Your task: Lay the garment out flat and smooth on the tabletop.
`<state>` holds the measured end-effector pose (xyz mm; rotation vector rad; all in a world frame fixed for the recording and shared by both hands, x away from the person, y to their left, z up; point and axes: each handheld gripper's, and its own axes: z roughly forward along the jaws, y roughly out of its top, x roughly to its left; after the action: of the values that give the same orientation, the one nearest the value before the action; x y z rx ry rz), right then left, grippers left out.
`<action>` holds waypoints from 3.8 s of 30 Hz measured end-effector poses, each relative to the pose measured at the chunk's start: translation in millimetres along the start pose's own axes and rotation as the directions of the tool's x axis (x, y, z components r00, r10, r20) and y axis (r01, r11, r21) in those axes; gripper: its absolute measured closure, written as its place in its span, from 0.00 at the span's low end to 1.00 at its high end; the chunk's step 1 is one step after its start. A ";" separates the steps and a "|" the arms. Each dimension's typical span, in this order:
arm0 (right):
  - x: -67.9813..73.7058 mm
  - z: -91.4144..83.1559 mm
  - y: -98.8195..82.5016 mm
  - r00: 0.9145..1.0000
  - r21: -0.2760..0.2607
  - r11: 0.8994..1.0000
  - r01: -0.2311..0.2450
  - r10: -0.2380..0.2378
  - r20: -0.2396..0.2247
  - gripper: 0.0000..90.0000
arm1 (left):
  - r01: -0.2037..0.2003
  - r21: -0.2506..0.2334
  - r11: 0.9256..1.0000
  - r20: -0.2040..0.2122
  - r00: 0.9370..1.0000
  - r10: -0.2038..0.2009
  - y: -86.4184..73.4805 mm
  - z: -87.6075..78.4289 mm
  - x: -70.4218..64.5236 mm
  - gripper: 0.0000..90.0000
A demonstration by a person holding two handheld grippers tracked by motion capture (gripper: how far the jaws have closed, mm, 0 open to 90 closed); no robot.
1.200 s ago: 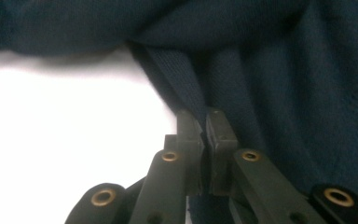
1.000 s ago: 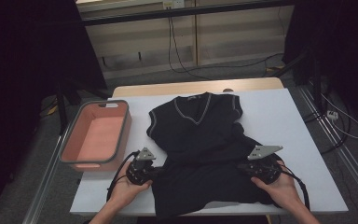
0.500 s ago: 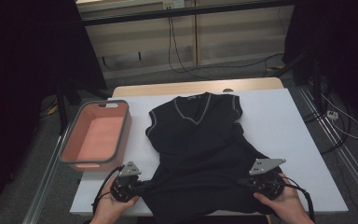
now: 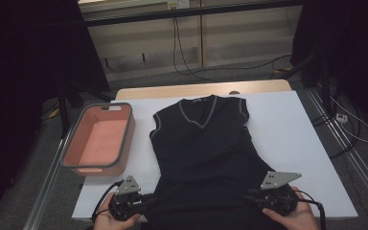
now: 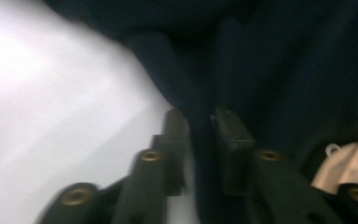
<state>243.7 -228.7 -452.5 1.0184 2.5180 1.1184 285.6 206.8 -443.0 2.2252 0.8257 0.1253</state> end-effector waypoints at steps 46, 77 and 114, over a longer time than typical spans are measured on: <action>-127.8 -19.2 3.5 0.882 -0.162 0.962 -0.219 0.267 0.388 0.94 | 0.017 -0.053 0.998 -0.094 0.995 -0.022 48.3 58.6 39.2 0.66; -158.0 -43.8 -32.8 0.815 -0.178 0.935 -0.306 0.354 0.459 0.94 | 0.063 -0.045 0.997 -0.015 0.998 -0.064 51.6 69.7 27.0 0.66; -151.2 -32.4 -23.9 0.859 -0.158 0.945 -0.285 0.325 0.395 0.90 | 0.062 0.009 0.998 -0.213 0.975 -0.058 5.1 -1.0 33.3 0.98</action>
<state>329.4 -359.3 -460.4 1.4887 1.9942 0.9541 314.2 224.7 -444.0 2.2251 1.0110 0.3333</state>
